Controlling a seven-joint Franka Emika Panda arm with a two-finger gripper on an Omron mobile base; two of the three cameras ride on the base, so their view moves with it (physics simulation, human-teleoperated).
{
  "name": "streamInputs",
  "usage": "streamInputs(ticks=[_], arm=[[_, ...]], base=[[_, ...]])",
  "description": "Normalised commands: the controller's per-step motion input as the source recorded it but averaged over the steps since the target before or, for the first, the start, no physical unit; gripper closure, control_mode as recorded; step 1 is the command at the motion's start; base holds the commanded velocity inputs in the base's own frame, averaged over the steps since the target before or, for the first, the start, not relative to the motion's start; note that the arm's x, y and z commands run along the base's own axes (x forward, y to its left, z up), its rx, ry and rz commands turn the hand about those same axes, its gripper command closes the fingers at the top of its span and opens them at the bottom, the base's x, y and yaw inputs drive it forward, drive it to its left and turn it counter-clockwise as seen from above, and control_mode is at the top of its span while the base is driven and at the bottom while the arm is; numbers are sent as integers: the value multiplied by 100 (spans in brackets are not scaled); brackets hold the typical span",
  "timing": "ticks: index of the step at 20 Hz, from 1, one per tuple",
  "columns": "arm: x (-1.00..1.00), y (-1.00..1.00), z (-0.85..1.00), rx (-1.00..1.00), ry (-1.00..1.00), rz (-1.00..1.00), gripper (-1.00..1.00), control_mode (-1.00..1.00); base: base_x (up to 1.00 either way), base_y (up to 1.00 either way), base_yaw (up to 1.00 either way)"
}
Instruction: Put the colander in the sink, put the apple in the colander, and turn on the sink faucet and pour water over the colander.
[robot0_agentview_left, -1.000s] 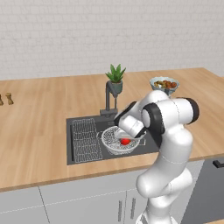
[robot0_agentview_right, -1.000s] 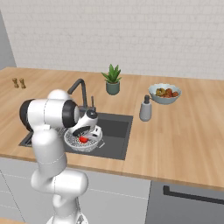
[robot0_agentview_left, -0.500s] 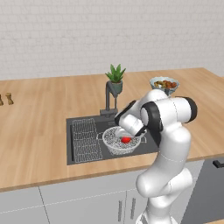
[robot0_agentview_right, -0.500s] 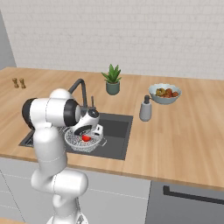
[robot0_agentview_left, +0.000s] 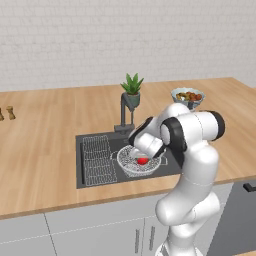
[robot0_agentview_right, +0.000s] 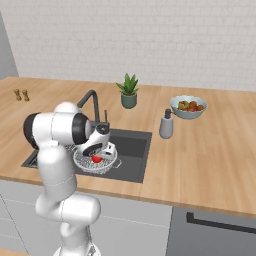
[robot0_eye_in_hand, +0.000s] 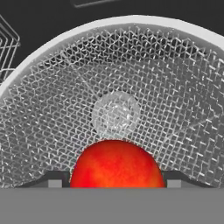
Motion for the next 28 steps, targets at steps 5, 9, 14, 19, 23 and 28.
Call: streamInputs(ticks=[5,9,14,19,23,28], arm=[[-13,0,24,-10,0,0,-100,-100],[-7,0,46,-11,0,0,-100,-100],[-10,-1,75,-2,0,1,-100,-100],[-15,-14,85,0,0,8,-100,-100],[-20,-22,58,0,-6,19,-100,-100],[-10,-14,33,0,-34,25,-100,-100]], base=[[0,0,0],[0,0,0],[0,0,0],[0,0,0],[0,0,0],[0,0,0]])
